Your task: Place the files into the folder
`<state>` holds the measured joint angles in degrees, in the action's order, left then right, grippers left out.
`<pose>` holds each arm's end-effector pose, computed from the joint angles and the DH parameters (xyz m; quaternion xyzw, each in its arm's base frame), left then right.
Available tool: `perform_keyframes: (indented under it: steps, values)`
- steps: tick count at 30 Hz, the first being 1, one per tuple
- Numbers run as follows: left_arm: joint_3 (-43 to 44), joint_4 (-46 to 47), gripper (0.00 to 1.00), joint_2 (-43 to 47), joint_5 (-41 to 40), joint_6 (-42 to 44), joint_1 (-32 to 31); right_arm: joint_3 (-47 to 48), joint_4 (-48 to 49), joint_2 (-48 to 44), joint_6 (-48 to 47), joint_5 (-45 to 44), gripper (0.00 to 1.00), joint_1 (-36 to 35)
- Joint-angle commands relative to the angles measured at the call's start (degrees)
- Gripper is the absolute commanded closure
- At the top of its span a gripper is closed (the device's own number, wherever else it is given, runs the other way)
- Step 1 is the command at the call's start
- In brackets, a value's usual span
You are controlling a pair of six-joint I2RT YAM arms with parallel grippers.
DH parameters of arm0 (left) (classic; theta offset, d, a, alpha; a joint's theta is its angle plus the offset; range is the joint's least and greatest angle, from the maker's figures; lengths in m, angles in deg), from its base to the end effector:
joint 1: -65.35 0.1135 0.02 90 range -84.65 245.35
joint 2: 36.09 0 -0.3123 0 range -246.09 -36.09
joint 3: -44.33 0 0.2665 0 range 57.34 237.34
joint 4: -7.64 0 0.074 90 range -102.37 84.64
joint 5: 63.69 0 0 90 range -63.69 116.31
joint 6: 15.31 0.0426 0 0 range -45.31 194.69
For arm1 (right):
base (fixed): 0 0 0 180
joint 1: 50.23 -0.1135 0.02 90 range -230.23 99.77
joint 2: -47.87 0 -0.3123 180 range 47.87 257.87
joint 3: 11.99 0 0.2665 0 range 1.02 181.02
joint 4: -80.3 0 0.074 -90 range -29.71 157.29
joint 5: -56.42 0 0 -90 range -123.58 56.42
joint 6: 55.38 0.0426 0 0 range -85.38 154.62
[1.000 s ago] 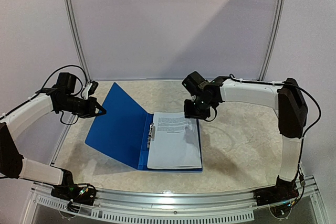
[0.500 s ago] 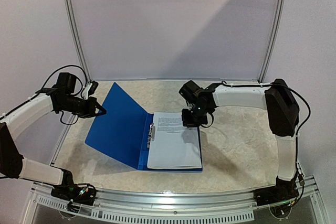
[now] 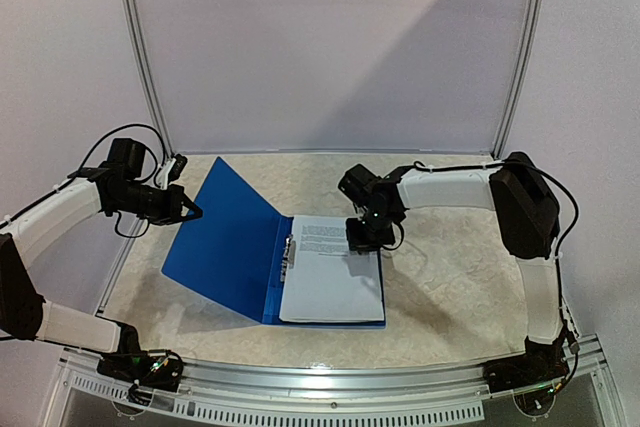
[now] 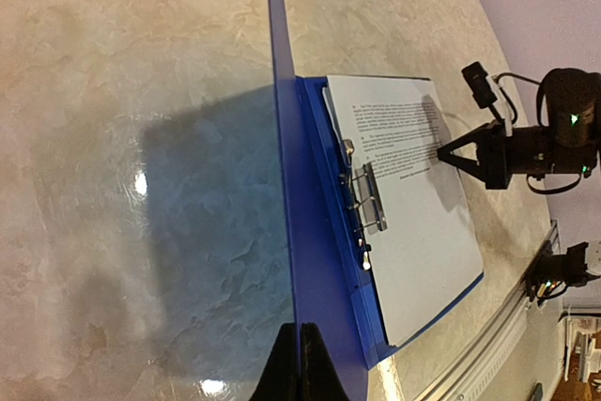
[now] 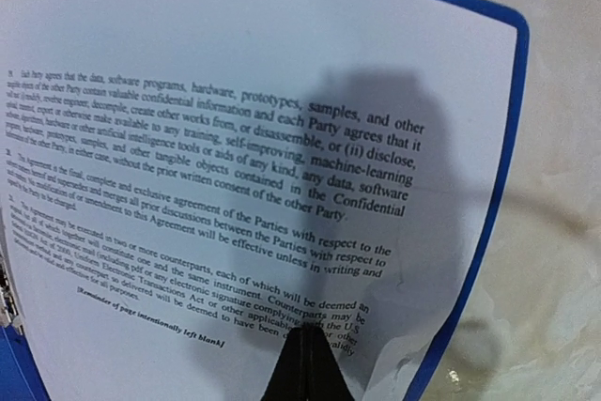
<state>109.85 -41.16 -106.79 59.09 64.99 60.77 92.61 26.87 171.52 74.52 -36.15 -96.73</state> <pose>0.2441 -0.0427 0.2954 0.0464 0.9153 -0.3031 0.2610 0.3318 0.3469 0.1753 -0.0535 0.9866 0.0881 0.1262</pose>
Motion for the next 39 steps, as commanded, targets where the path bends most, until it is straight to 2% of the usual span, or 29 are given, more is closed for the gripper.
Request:
perform_keyframes:
  steps: [1,8,24,33,39]
  values:
    - [-0.7,0.2,1.00,1.4,0.4,0.4,0.6,4.5,-4.3,-2.3,-3.0,-3.4,1.00,-0.4]
    - [-0.6,0.3,1.00,1.4,0.4,0.4,0.6,2.6,-6.3,-5.6,-2.9,-5.7,1.00,-0.4]
    - [-0.7,0.2,1.00,1.4,0.3,0.5,0.6,-1.5,-4.1,0.5,-2.4,-3.6,1.00,-0.2]
    - [-0.7,0.2,1.00,1.4,0.3,0.4,0.6,4.1,-9.3,-1.7,-5.8,-8.8,1.00,0.0]
    - [-0.7,0.2,1.00,1.6,0.3,0.5,0.6,9.6,-11.1,-3.2,-10.5,-10.0,0.96,-0.2]
